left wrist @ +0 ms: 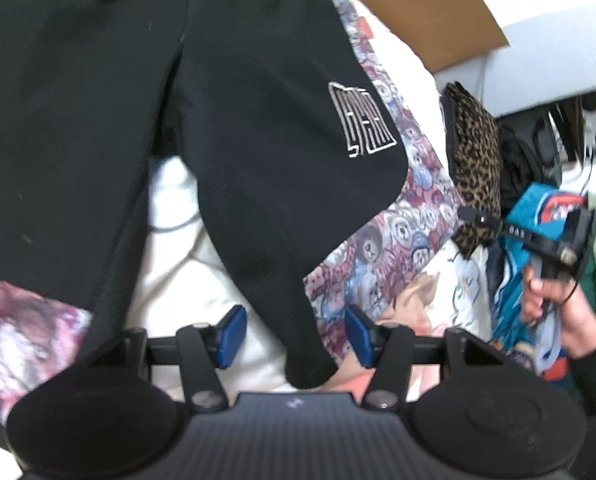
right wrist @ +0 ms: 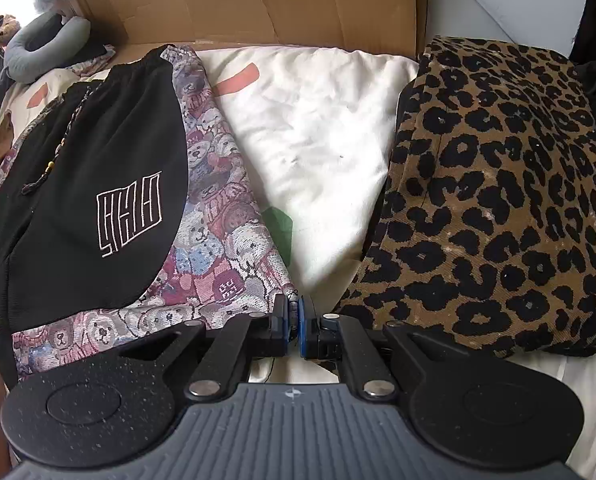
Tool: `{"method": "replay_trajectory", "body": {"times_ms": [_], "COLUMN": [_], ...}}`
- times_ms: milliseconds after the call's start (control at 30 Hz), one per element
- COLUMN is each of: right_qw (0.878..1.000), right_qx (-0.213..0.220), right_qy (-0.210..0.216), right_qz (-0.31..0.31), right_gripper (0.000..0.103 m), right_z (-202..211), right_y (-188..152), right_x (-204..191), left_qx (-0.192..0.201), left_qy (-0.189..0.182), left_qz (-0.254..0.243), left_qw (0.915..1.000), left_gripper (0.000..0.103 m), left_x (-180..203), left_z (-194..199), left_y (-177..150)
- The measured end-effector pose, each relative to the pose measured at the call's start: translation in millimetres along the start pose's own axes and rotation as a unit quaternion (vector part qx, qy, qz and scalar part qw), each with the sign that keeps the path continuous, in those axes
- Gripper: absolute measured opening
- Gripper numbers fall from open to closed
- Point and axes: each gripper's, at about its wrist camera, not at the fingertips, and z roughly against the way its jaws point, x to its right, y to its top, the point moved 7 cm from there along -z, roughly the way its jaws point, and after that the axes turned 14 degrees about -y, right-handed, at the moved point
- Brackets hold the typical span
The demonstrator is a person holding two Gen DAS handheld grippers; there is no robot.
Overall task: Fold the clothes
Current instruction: 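Grasp the black shorts leg hem with the left tool and lift it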
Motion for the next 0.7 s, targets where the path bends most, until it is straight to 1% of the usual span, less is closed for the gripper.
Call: {"method": "replay_trajectory", "body": {"times_ms": [33,67,100,133,167,200,233,267,333,433,567,633,700], "right_qw": [1.0,1.0,1.0,1.0,1.0,1.0,1.0,1.0,1.0,1.0,0.999,0.999,0.999], "right_qx": [0.0,0.0,0.0,0.0,0.001,0.002,0.002,0.003,0.003,0.017,0.028,0.041,0.052], "right_qy": [0.0,0.0,0.0,0.0,0.0,0.001,0.003,0.004,0.008,0.003,0.012,0.007,0.0], "right_qz": [0.0,0.0,0.0,0.001,0.001,0.001,0.001,0.002,-0.003,0.006,-0.01,-0.011,-0.011], "right_gripper": [0.003,0.003,0.003,0.003,0.003,0.003,0.003,0.003,0.003,0.003,0.003,0.002,0.002], "right_z": [0,-1,-1,0,0,1,2,3,6,15,37,47,55], "right_y": [0,0,0,0,0,0,1,1,3,8,21,28,33], "right_x": [0,-1,-1,-1,-1,-1,0,0,1,0,8,13,17], "left_qx": [0.001,0.0,-0.002,-0.007,-0.012,-0.016,-0.021,-0.021,-0.034,-0.029,-0.015,-0.007,-0.01], "left_qy": [-0.01,-0.02,-0.03,-0.036,-0.042,-0.041,-0.04,-0.031,-0.022,-0.047,-0.078,-0.095,-0.098], "left_qz": [0.012,0.021,0.03,0.035,0.04,0.037,0.032,0.016,-0.018,-0.02,-0.025,-0.028,-0.029], "left_qw": [0.9999,0.9996,0.9991,0.9987,0.9982,0.9983,0.9985,0.9992,0.999,0.9983,0.9965,0.995,0.9947], "left_gripper": [0.052,0.045,0.035,0.029,0.013,0.003,0.003,0.002,0.002,0.002,0.002,0.002,0.002], "left_x": [-2,-2,-3,-4,-4,-3,-1,2,12,23,35,40,40], "left_z": [-4,-7,-10,-14,-17,-19,-20,-19,-18,-10,-6,-4,-8], "left_y": [0,-2,-3,-5,-7,-9,-11,-11,-12,-8,-2,1,1]}}
